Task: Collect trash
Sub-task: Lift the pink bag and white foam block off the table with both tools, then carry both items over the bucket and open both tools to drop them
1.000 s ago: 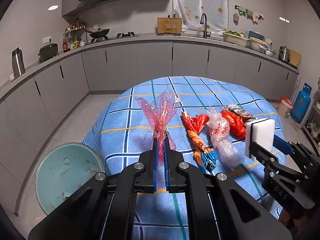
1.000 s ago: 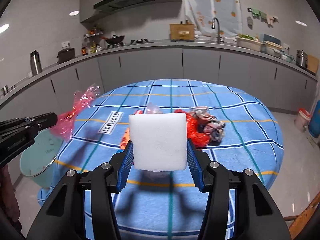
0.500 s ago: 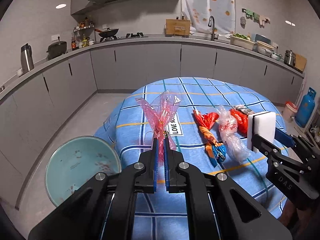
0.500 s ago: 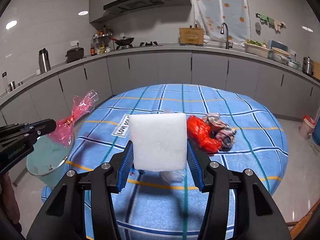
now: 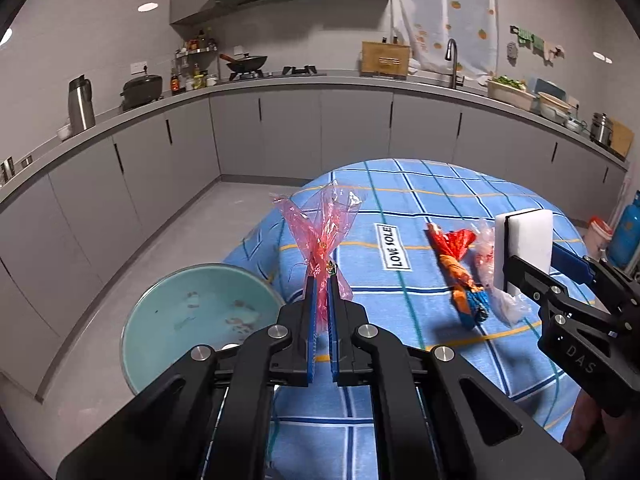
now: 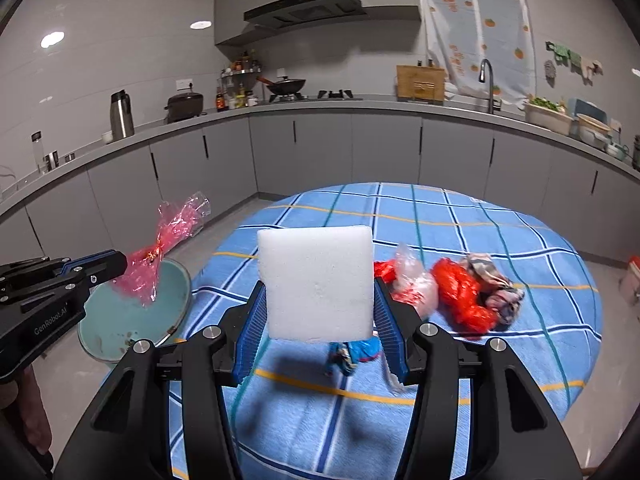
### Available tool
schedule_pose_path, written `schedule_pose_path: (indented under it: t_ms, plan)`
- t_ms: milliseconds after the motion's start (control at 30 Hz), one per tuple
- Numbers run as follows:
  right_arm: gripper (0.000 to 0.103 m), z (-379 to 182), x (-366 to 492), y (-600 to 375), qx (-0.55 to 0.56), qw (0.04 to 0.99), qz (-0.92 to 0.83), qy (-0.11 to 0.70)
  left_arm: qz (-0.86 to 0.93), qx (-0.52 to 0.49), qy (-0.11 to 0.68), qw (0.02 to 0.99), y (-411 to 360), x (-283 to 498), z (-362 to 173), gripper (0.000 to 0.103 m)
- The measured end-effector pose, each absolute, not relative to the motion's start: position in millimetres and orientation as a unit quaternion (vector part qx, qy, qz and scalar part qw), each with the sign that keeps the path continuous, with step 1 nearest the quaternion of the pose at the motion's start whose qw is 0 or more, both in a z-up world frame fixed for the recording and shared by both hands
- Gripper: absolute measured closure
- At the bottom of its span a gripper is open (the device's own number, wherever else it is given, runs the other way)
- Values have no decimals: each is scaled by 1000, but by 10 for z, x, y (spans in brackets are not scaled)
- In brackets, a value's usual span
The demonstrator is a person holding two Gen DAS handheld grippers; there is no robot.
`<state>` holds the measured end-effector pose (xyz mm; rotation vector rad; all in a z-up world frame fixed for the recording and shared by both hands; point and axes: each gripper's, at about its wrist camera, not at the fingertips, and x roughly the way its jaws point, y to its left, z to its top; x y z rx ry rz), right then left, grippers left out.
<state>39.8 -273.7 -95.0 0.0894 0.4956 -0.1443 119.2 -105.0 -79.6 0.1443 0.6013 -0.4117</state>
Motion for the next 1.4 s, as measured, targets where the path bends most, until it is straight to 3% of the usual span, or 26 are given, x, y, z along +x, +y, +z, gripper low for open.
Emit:
schedule_pose_path:
  t_ms: [1400]
  plan:
    - [51,-809,1296,-1563,3,967,82,241,-79,28,316,945,26,1568,-912,98]
